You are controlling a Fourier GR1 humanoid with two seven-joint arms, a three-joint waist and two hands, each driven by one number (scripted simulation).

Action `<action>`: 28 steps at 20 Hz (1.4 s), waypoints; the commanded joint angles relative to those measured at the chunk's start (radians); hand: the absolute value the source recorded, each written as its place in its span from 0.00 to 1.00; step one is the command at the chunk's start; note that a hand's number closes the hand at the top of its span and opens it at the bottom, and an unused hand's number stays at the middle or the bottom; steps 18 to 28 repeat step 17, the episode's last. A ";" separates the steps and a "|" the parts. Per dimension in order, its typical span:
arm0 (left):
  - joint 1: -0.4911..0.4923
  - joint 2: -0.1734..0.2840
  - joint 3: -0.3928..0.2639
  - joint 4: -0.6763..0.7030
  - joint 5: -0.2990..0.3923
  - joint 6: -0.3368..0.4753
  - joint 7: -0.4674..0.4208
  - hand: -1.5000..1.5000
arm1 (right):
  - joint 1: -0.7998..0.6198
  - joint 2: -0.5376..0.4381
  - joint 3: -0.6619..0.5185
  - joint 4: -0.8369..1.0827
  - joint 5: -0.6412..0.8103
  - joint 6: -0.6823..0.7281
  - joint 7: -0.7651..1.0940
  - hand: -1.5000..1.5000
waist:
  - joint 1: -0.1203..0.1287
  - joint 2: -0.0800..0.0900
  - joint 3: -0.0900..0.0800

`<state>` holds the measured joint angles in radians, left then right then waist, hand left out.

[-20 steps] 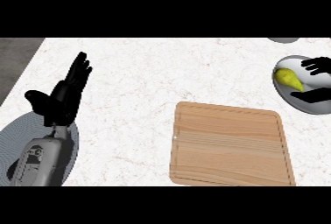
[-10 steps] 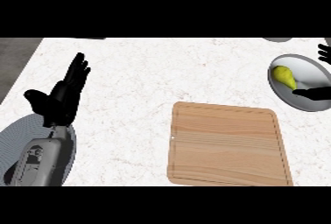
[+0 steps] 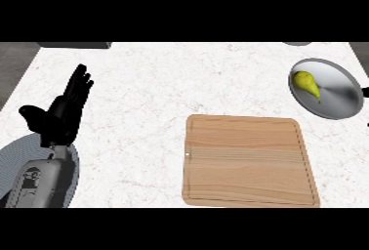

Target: Pick the pear from the cutting board and place it in the pan

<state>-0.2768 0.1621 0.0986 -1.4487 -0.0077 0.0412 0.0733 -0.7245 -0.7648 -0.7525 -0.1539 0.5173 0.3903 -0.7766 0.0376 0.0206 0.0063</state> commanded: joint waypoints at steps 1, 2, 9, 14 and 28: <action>0.021 0.027 0.032 -0.001 0.015 -0.011 -0.008 0.50 | 0.072 -0.094 -0.016 0.006 -0.032 0.218 -0.098 0.00 | -0.013 -0.006 -0.001; 0.022 0.012 0.017 -0.013 0.008 -0.001 0.003 0.50 | 0.077 -0.118 -0.016 0.001 -0.037 0.261 -0.104 0.00 | -0.017 -0.009 -0.001; 0.053 0.015 0.017 -0.036 0.000 0.002 0.002 0.50 | 0.217 -0.179 -0.022 -0.039 -0.088 0.354 -0.176 0.00 | -0.037 -0.019 -0.002; 0.036 0.041 0.030 -0.061 0.024 -0.022 0.060 0.50 | 0.224 -0.176 0.013 -0.067 -0.096 0.377 -0.133 0.00 | -0.030 -0.018 -0.002; 0.033 0.011 0.012 -0.027 -0.008 0.009 0.024 0.50 | 0.250 -0.163 0.049 -0.112 -0.090 0.334 -0.141 0.00 | -0.034 -0.018 -0.004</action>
